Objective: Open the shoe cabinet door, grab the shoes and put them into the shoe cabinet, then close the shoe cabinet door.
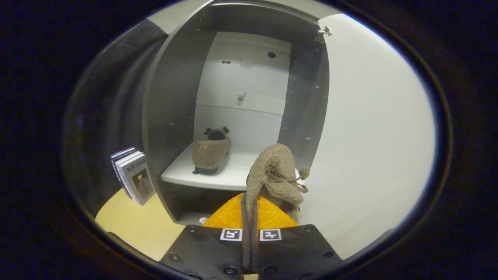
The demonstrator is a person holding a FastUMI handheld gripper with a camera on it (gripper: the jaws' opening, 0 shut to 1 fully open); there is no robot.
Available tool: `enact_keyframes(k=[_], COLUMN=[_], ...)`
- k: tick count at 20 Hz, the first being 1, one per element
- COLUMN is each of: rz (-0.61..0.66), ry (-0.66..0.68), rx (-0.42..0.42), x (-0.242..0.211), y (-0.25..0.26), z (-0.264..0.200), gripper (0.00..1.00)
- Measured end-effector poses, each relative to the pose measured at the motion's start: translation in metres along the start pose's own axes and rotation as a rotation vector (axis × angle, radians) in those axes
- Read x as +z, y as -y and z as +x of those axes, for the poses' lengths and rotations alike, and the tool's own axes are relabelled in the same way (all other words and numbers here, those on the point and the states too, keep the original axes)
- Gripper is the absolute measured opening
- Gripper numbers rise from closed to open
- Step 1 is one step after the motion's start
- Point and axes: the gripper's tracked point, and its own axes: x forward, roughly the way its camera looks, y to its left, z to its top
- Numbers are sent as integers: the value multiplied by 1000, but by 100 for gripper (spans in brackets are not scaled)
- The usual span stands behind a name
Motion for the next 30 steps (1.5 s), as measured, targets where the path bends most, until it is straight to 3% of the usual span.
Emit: enact_keyframes(k=[14, 21, 30], rz=[1, -26, -54], ry=[187, 111, 19], rx=[-43, -27, 0], x=[114, 96, 68], y=[16, 9, -2], z=[131, 180, 201], gripper=[2, 3, 6])
